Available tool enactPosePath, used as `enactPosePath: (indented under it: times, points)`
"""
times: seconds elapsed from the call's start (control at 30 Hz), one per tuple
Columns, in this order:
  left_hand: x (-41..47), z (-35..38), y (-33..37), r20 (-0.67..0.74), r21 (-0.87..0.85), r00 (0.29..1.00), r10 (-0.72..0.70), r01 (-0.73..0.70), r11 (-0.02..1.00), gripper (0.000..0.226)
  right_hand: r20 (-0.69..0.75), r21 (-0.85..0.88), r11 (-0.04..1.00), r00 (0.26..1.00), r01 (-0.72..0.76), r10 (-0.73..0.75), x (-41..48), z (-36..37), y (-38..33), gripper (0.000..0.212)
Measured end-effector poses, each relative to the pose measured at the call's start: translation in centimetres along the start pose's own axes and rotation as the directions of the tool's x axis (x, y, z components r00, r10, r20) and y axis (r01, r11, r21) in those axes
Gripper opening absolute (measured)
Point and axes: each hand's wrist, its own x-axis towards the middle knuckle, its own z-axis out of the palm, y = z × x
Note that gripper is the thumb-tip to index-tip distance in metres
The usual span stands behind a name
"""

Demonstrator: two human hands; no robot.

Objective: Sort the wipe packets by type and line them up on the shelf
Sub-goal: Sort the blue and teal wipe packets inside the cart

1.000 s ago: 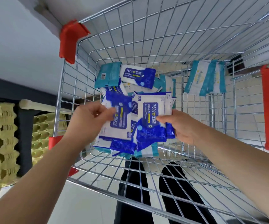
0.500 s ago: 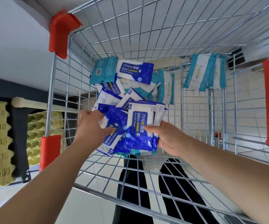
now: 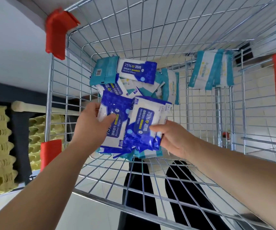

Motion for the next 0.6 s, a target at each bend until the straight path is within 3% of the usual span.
enactPosePath:
  times: [0.13,0.3,0.5,0.6]
  points:
    - [0.6,1.2,0.0,0.119,0.093,0.993,0.009,-0.020,0.995,0.011,-0.081,0.012,1.000,0.997,0.002,-0.001,-0.1,-1.8,-1.0,0.026]
    - [1.1,2.3,0.3,0.175,0.144,0.984,0.036,-0.061,0.988,0.021,-0.112,-0.005,0.999,0.993,-0.038,0.037,0.8,-2.3,-0.4,0.036]
    - [1.5,2.1,0.1,0.211,0.092,0.977,0.018,-0.038,0.995,0.024,-0.064,-0.370,0.927,0.994,0.062,-0.092,0.4,-2.2,-0.3,0.031]
    - [1.1,2.0,0.0,0.216,0.063,0.976,0.008,-0.022,0.998,0.035,0.001,-0.431,0.897,0.994,0.099,-0.109,-0.4,-2.1,-0.4,0.037]
